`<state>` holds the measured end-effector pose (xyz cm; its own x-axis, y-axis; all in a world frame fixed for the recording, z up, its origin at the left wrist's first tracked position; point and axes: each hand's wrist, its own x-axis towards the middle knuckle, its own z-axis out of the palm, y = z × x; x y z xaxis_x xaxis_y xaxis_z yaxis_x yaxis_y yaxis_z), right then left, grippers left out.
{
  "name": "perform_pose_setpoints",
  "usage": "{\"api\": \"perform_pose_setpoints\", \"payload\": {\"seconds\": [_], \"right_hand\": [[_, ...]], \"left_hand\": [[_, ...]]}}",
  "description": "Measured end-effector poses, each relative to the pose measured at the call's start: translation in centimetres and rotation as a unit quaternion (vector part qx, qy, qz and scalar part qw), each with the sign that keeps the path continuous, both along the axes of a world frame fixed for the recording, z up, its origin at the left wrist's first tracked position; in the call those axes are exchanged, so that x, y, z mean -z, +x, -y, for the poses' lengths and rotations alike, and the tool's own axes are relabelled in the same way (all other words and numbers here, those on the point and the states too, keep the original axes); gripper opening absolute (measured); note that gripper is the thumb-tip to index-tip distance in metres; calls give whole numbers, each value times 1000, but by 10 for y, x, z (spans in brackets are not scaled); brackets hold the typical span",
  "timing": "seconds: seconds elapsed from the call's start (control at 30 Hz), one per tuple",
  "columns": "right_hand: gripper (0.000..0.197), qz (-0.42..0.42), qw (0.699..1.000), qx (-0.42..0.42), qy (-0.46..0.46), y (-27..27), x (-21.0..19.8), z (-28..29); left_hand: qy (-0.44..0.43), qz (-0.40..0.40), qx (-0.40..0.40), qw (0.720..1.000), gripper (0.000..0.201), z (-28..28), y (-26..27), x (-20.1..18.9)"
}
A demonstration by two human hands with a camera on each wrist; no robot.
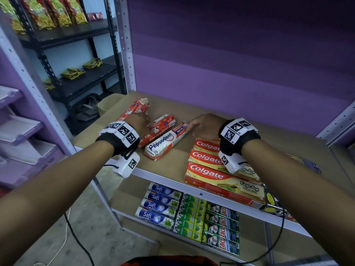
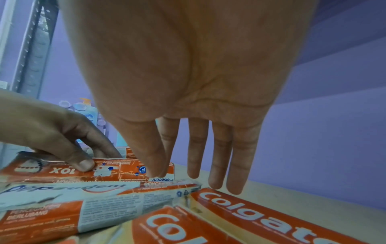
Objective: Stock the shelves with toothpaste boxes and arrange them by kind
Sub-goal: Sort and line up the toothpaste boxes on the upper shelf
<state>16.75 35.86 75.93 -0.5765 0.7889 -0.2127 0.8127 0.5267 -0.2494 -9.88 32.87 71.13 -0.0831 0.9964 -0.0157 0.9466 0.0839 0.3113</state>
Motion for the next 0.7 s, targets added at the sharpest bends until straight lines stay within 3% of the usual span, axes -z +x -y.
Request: {"api": "perform_pose_setpoints", "payload": {"seconds": [0.23, 0.43, 0.7], "right_hand": [[38, 25, 999, -16, 13, -28, 2, 3], [46, 49, 998, -47, 8, -46, 3, 4], [70, 98, 992, -82, 15, -70, 3, -1]], "left_hand": [[38, -47, -18, 998, 37, 1, 3, 13], [57, -71, -36, 995, 47, -3, -1, 13], [37, -100, -59, 993, 45, -1, -27, 9]]}}
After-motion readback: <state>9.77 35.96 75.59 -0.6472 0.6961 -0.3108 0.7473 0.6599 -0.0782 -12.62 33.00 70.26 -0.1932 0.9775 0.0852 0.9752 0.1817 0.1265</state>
